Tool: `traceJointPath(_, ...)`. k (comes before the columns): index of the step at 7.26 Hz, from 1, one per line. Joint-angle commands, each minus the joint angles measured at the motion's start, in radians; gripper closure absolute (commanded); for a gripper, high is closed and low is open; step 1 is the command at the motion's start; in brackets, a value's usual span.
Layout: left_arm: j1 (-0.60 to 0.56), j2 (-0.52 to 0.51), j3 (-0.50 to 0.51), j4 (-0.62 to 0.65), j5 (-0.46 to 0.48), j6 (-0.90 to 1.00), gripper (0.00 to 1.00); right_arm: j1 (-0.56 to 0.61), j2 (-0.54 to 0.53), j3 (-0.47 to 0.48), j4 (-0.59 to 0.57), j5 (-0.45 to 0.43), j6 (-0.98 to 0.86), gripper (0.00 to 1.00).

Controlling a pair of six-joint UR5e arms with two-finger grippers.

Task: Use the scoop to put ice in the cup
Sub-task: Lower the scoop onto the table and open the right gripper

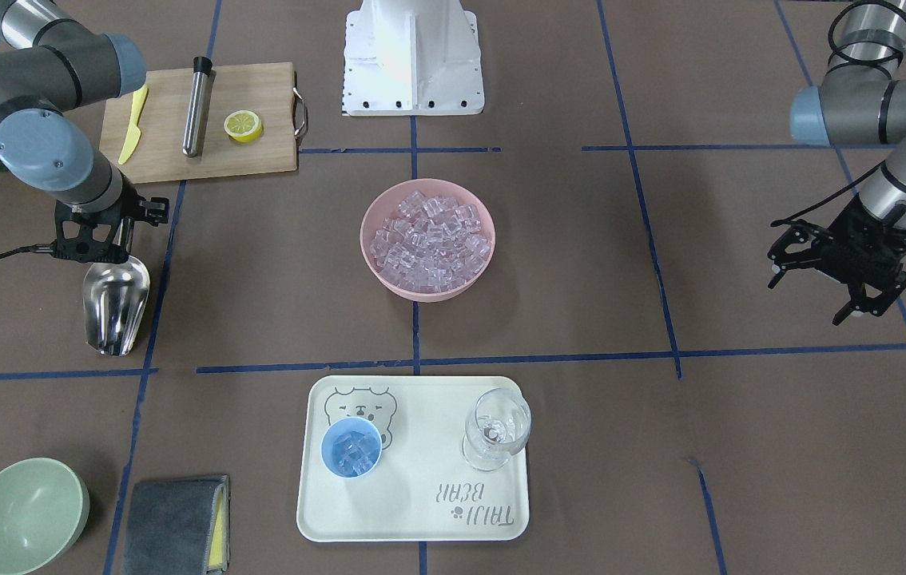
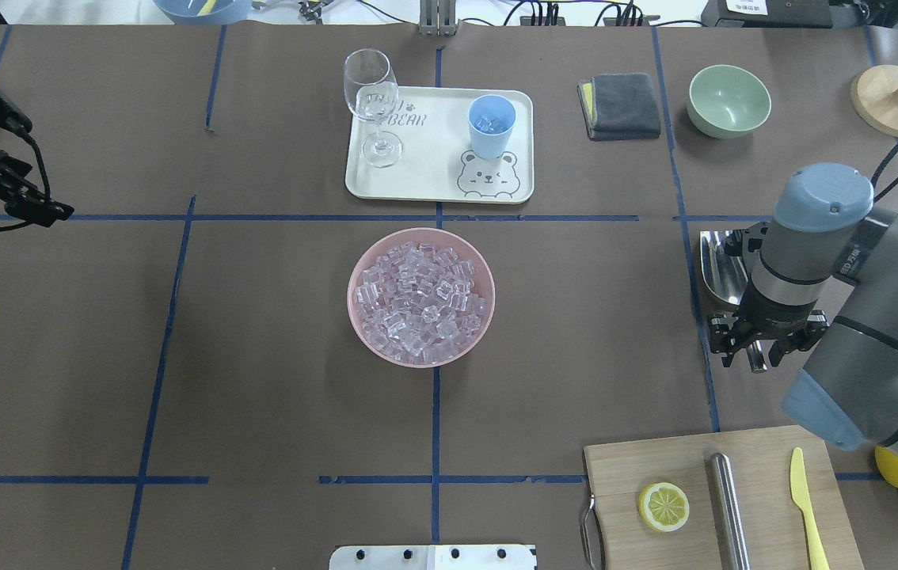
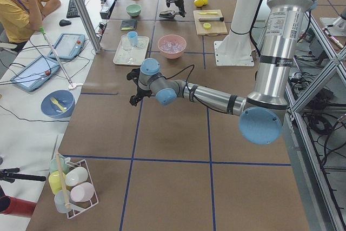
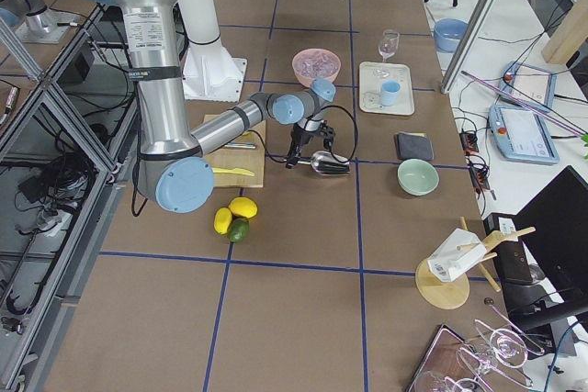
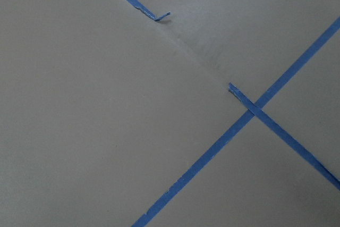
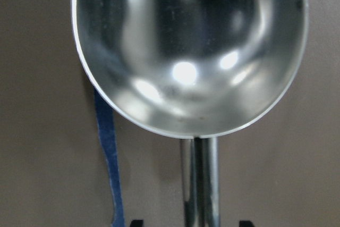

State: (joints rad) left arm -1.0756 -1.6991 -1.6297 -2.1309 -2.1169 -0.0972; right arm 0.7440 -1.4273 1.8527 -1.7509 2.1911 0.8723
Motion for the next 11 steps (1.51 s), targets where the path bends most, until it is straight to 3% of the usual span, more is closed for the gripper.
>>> traceJointPath(1, -0.055, -0.001, -0.001, 0.151, -0.003, 0.001, 0.00, 0.122, -0.002, 0.048, -0.001, 0.007, 0.007, 0.00)
traceJointPath(2, -0.088, -0.001, -0.001, 0.207, -0.006, 0.001, 0.00, 0.196, -0.001, 0.054, -0.001, 0.009, 0.001, 0.00)
traceJointPath(4, -0.264, 0.028, 0.013, 0.268, -0.025, 0.002, 0.00, 0.361, -0.001, 0.048, -0.002, 0.000, -0.024, 0.00)
traceJointPath(5, -0.324, 0.048, 0.013, 0.270, -0.066, 0.002, 0.00, 0.435, -0.001, 0.028, -0.012, 0.007, -0.148, 0.00)
traceJointPath(7, -0.378, 0.129, 0.024, 0.264, -0.335, 0.004, 0.00, 0.544, -0.002, -0.019, -0.053, 0.009, -0.405, 0.00)
traceJointPath(8, -0.379, 0.151, 0.025, 0.256, -0.337, 0.007, 0.00, 0.596, -0.001, -0.059, -0.050, 0.016, -0.497, 0.00)
traceJointPath(9, -0.380, 0.151, 0.028, 0.256, -0.336, 0.008, 0.00, 0.636, 0.002, -0.114, -0.044, 0.083, -0.601, 0.00)
traceJointPath(11, -0.380, 0.150, 0.025, 0.267, -0.333, 0.007, 0.00, 0.637, -0.005, -0.127, -0.018, 0.121, -0.674, 0.00)
